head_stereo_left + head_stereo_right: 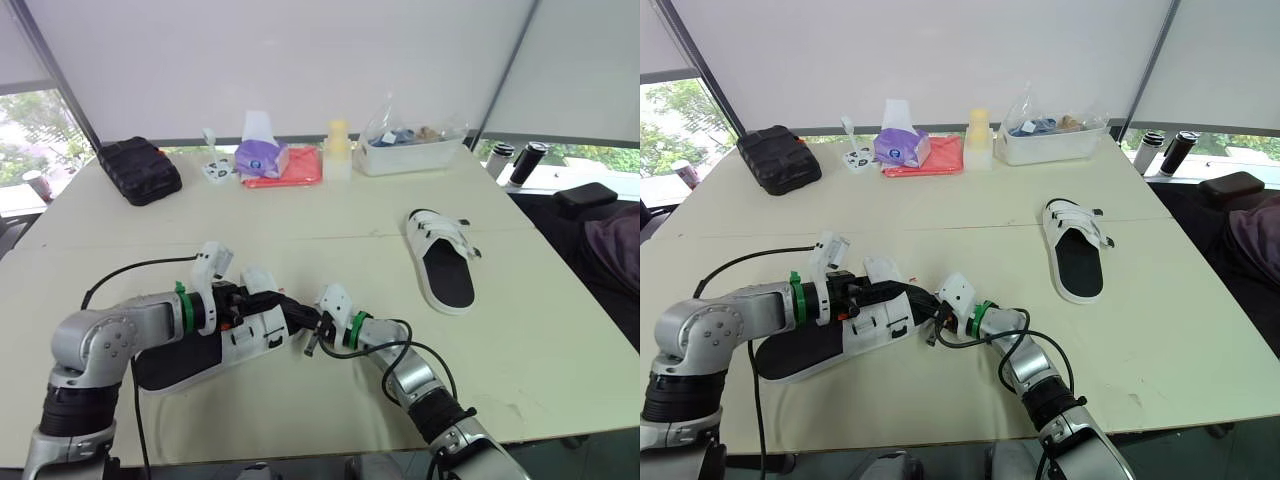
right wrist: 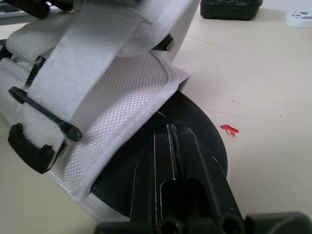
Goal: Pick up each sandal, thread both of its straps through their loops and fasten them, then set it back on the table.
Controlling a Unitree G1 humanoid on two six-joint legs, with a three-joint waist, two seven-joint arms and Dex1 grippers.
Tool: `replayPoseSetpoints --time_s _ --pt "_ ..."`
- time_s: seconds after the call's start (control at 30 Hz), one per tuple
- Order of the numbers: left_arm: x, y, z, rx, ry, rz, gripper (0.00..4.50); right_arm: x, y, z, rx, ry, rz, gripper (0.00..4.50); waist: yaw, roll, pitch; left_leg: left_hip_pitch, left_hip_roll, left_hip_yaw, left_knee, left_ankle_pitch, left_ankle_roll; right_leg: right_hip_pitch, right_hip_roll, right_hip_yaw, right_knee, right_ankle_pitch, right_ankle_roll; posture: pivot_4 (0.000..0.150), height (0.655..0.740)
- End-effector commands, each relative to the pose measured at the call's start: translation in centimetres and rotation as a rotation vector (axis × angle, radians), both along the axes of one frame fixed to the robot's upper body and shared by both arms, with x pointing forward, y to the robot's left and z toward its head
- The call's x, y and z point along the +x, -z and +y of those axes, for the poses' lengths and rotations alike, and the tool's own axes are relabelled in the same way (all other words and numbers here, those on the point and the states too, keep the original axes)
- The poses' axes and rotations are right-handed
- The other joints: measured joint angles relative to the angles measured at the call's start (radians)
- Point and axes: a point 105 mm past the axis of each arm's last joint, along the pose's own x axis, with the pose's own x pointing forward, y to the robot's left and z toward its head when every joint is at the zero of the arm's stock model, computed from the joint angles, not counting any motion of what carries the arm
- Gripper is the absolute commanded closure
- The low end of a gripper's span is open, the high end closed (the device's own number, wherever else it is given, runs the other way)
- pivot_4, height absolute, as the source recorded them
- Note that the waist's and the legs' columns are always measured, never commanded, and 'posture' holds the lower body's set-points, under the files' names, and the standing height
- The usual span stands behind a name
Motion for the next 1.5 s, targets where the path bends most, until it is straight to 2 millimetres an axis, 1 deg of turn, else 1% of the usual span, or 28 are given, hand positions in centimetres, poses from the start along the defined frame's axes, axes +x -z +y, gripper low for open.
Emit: replayPoseSetpoints --time_s 0.03,0.1,0.2,0.33,0.43,0.5,0.53,0.6,0.67,0.73,0.77,0.8,0.83,0.9,0.97,1.0,1.07,1.1,1.23,1.3,1.37,1.43,1.5 --pt "0.2 -1.3 -0.4 -0.037 0.014 -0.047 3.61 -1.7 7.3 -2.1 -0.164 0.060 0.251 4.50 0.000 0.000 0.000 0.000 0.000 0.000 0.000 0.000 0.000 0.000 0.000 0.000 0.000 0.000 0.000 0.150 0.7400" --pt "-0.3 -1.2 -0.6 -0.034 0.038 -0.036 4.44 -1.7 7.3 -2.1 -0.163 0.063 0.253 4.50 -0.001 0.000 0.000 0.000 0.000 0.000 0.000 0.000 0.000 0.000 0.000 0.000 0.000 0.000 0.000 0.150 0.7400" --pt "-1.1 -0.7 -0.9 0.007 0.075 -0.024 4.44 -1.7 7.3 -2.1 -0.161 0.065 0.255 4.50 -0.002 0.000 0.000 0.000 0.000 0.000 0.000 0.000 0.000 0.000 0.000 0.000 0.000 0.000 0.000 0.150 0.7400" --pt "-3.0 0.3 -1.4 0.119 0.178 -0.028 4.44 -1.7 7.3 -2.1 -0.158 0.065 0.260 4.50 -0.002 0.000 0.000 0.000 0.000 0.000 0.000 0.000 0.000 -0.001 0.000 0.000 0.000 0.000 -0.001 0.150 0.7400" --pt "-3.5 0.6 -1.4 0.144 0.203 -0.035 4.44 -1.7 7.3 -2.1 -0.157 0.064 0.262 4.50 -0.002 0.000 0.000 0.000 0.000 0.000 0.000 0.000 0.000 0.000 0.000 0.000 0.000 0.000 -0.006 0.150 0.7400" --pt "-3.2 0.8 -1.2 0.150 0.184 -0.040 4.44 -1.7 7.3 -2.1 -0.157 0.062 0.262 4.50 -0.002 0.000 0.000 0.000 0.000 0.000 0.000 0.000 0.000 -0.001 0.000 0.000 0.000 0.000 -0.006 0.150 0.7400" --pt "-2.9 0.7 -1.1 0.147 0.172 -0.051 4.16 -1.7 7.3 -2.1 -0.158 0.060 0.262 4.50 -0.002 0.000 0.000 0.000 0.000 0.000 -0.001 0.000 0.000 -0.001 0.000 0.000 0.000 0.000 -0.006 0.150 0.7400" --pt "-2.6 0.3 -1.0 0.121 0.163 -0.059 3.42 -1.7 7.3 -2.1 -0.158 0.058 0.262 4.50 -0.001 0.000 0.000 0.000 0.000 0.000 0.000 0.000 0.000 -0.001 0.000 0.000 0.000 0.000 -0.006 0.150 0.7400" --pt "-2.6 0.1 -1.0 0.106 0.167 -0.061 2.47 -1.7 7.3 -2.1 -0.159 0.057 0.262 4.50 -0.001 0.000 0.000 0.000 0.000 0.000 0.000 0.000 0.000 -0.001 0.000 0.000 0.000 0.000 -0.005 0.150 0.7400" --pt "-2.1 -0.7 -0.1 0.092 0.106 -0.100 1.43 -1.8 7.4 -2.1 -0.161 0.052 0.263 4.50 -0.001 0.000 0.000 0.000 0.000 0.000 0.000 0.000 0.000 -0.001 0.000 0.000 0.000 -0.001 -0.004 0.150 0.7400" --pt "-2.0 -1.2 0.3 0.084 0.078 -0.123 1.05 -1.8 7.4 -2.1 -0.162 0.049 0.263 4.50 -0.002 0.000 0.000 0.000 0.000 0.000 0.000 0.000 0.000 -0.001 0.000 0.000 0.000 -0.001 -0.003 0.150 0.7400" --pt "-2.2 -1.7 0.6 0.069 0.059 -0.149 0.52 -1.9 7.4 -2.1 -0.163 0.048 0.263 4.50 -0.003 0.000 0.000 0.000 0.000 0.000 0.000 0.000 0.000 -0.001 0.000 0.000 0.000 -0.002 -0.002 0.150 0.7400" --pt "-2.4 -2.0 0.8 0.060 0.052 -0.165 0.52 -1.9 7.4 -2.2 -0.163 0.048 0.263 4.50 -0.003 0.000 0.000 0.000 0.001 0.000 -0.001 0.000 0.000 -0.001 0.000 0.000 0.000 -0.002 -0.002 0.150 0.7400" --pt "-4.4 -2.3 0.8 0.089 0.089 -0.201 0.52 -2.0 7.5 -2.2 -0.164 0.044 0.268 4.50 -0.004 0.000 0.000 0.000 0.003 0.000 -0.001 0.000 0.000 -0.001 0.000 0.001 0.000 -0.002 -0.002 0.150 0.7400" --pt "-6.4 -2.2 0.8 0.129 0.125 -0.205 0.52 -2.2 7.6 -2.2 -0.165 0.037 0.273 4.50 -0.002 0.001 0.000 -0.001 0.004 0.001 -0.001 0.000 0.000 -0.002 0.000 0.001 0.000 0.000 -0.005 0.150 0.7400" --pt "-6.9 -2.0 0.8 0.155 0.127 -0.204 0.52 -2.2 7.6 -2.2 -0.166 0.034 0.274 4.50 0.000 0.002 0.001 -0.001 0.004 0.001 -0.001 0.000 0.000 -0.001 0.000 0.001 -0.001 0.000 -0.006 0.150 0.7400" --pt "-7.4 -1.6 1.1 0.219 0.102 -0.226 0.52 -2.3 7.7 -2.1 -0.170 0.024 0.276 4.50 0.002 0.003 0.002 -0.001 0.004 0.001 -0.001 0.000 0.000 -0.002 0.000 0.001 -0.001 0.000 -0.007 0.150 0.7400" --pt "-7.5 -1.8 1.2 0.234 0.085 -0.258 0.52 -2.4 7.8 -2.1 -0.174 0.018 0.276 4.50 0.002 0.003 0.002 0.000 0.004 0.000 0.000 0.000 0.000 -0.004 -0.001 0.001 -0.001 -0.003 -0.008 0.150 0.7400" --pt "-7.1 -3.4 2.0 0.269 -0.090 -0.468 0.52 -2.6 7.9 -2.1 -0.186 -0.003 0.275 4.50 0.000 0.003 0.002 0.000 0.004 0.001 -0.001 0.000 0.000 -0.004 -0.001 0.001 -0.004 -0.004 -0.007 0.150 0.7400" --pt "-8.1 -2.2 1.7 0.317 -0.033 -0.454 0.52 -2.6 7.9 -2.0 -0.191 -0.013 0.273 4.50 -0.001 0.003 0.002 -0.001 0.005 0.001 -0.002 0.000 0.000 -0.003 0.000 0.001 -0.005 -0.002 -0.010 0.150 0.7400" --pt "-8.7 -1.1 1.3 0.321 0.006 -0.420 0.52 -2.6 7.9 -1.9 -0.194 -0.019 0.272 4.50 0.000 0.004 0.002 -0.001 0.005 0.002 -0.004 0.000 0.000 -0.001 0.000 0.001 -0.006 -0.001 -0.012 0.150 0.7400" --pt "-9.2 -0.5 0.8 0.311 0.037 -0.406 0.01 -2.6 7.9 -1.8 -0.195 -0.021 0.271 4.50 0.000 0.004 0.002 0.000 0.006 0.002 -0.004 0.000 0.000 -0.004 0.000 0.001 -0.007 -0.001 -0.012 0.150 0.7400" --pt "-9.7 0.2 0.2 0.295 0.074 -0.374 0.01 -2.7 7.9 -1.8 -0.195 -0.023 0.272 4.50 0.000 0.004 0.002 0.000 0.006 0.002 -0.003 0.000 0.000 -0.004 0.001 0.001 -0.008 -0.001 -0.012 0.150 0.7400"
